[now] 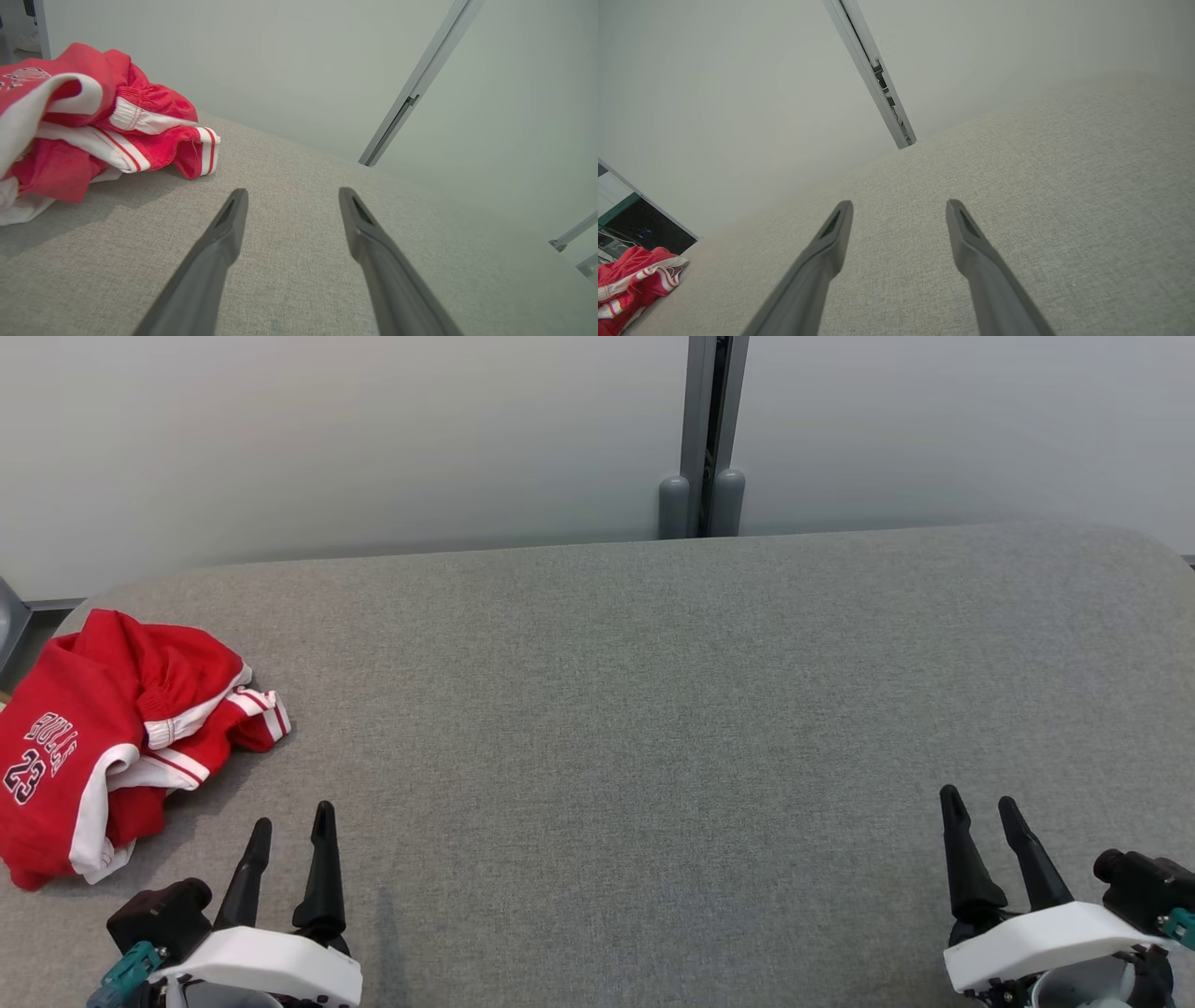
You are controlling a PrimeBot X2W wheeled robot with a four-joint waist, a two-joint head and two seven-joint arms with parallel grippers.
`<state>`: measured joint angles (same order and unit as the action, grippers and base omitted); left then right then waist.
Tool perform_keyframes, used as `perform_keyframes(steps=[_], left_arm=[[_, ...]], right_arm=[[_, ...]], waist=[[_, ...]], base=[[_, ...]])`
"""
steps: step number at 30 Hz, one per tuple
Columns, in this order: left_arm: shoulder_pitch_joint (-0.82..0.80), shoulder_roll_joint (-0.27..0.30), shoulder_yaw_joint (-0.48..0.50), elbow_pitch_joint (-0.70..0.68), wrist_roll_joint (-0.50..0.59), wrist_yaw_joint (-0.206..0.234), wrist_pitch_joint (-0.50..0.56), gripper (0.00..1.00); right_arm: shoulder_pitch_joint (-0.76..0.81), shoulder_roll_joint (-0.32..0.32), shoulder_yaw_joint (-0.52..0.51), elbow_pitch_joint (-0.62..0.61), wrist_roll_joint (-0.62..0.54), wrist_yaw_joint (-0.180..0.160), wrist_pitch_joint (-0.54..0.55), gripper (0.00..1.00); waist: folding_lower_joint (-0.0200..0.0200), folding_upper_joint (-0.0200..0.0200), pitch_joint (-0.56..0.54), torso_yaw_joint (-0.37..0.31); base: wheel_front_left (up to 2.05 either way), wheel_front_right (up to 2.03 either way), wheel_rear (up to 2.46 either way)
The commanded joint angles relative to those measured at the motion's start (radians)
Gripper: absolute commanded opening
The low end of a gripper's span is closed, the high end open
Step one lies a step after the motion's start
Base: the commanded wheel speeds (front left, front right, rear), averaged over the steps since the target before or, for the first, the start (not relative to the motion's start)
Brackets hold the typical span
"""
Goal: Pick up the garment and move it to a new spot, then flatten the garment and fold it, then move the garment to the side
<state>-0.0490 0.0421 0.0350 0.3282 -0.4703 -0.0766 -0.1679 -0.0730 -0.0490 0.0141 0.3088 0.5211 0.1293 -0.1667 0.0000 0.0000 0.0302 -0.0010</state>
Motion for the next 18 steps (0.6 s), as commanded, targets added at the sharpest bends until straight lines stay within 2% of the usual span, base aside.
perform_keyframes(steps=[1, 18], left_arm=[[-0.016, 0.007, -0.001, -0.006, 0.027, 0.007, -0.009, 1.00], [-0.003, 0.009, -0.004, 0.014, 0.177, 0.027, -0.047, 1.00]], right_arm=[[-0.018, -0.009, 0.003, -0.002, -0.029, 0.002, -0.011, 1.00], [-0.009, -0.007, -0.001, 0.012, -0.196, 0.002, -0.049, 1.00]], waist=[[0.0000, 0.0000, 0.001, 0.000], [0.0000, 0.0000, -0.001, 0.005]], base=[[0.00, 0.00, 0.00], [0.00, 0.00, 0.00]])
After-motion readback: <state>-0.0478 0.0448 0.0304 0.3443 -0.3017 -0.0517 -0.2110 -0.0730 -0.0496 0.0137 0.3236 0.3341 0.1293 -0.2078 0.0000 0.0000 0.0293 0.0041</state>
